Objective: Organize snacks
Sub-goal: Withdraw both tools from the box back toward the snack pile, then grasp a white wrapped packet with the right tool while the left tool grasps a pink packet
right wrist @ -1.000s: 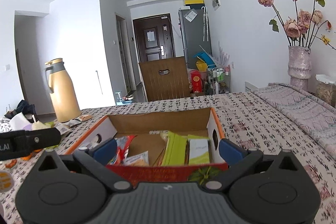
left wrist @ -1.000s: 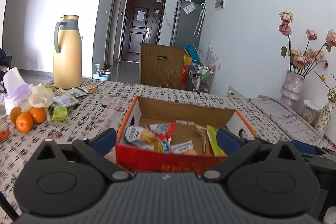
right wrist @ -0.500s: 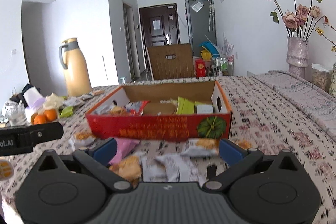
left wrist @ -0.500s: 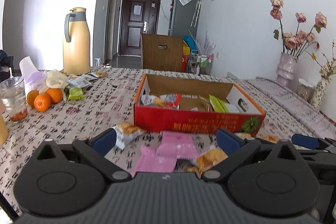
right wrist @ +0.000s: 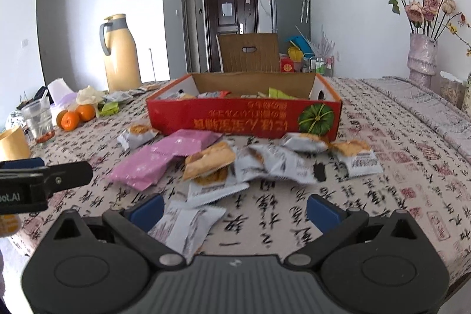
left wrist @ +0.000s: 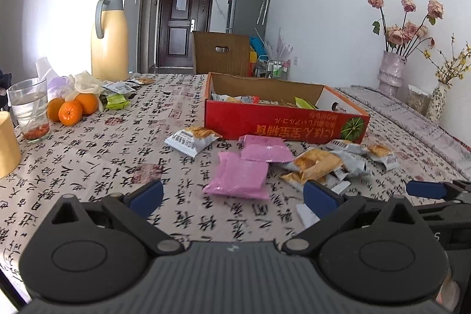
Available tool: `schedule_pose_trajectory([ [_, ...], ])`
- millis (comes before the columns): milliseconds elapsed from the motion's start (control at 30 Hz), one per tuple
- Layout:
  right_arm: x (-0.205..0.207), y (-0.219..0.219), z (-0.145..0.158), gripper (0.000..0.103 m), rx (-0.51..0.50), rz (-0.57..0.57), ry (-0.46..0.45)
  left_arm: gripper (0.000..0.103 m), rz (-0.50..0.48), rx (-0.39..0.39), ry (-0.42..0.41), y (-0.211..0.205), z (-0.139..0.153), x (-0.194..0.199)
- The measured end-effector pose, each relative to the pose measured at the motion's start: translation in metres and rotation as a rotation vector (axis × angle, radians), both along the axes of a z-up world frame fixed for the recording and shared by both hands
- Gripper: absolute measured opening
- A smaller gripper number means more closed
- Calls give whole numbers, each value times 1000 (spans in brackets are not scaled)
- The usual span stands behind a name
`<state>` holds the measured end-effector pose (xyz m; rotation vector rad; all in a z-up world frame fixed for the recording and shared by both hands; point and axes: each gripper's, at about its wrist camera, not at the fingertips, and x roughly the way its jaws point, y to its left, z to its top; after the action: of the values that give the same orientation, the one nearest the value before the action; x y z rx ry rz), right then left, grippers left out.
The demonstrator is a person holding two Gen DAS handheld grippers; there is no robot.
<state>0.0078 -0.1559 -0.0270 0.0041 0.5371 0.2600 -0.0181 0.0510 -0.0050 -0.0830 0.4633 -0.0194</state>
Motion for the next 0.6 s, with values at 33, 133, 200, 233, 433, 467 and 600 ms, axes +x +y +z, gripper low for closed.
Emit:
schedule_pose_trajectory([
  [33, -1, 5, -2, 103, -10, 4, 3, 103, -2, 3, -1, 3, -1, -1],
  [133, 1, 18, -7, 102, -36, 14, 19, 103, -18, 17, 1, 13, -6, -4],
  [200, 3, 26, -11, 99, -49, 17, 35, 103, -23, 17, 7, 19, -10, -3],
  [233, 4, 29, -13, 98, -55, 17, 41, 103, -26, 15, 12, 23, -12, -2],
  [433, 9, 46, -21, 77, -65, 2, 76, 103, -36, -11, 24, 42, -22, 1],
  [467, 10, 49, -22, 69, -67, 2, 79, 103, -40, -17, 24, 44, -24, 0],
  [600, 11, 56, -26, 48, -81, 12, 93, 103, -44, -35, 21, 47, -24, 0],
])
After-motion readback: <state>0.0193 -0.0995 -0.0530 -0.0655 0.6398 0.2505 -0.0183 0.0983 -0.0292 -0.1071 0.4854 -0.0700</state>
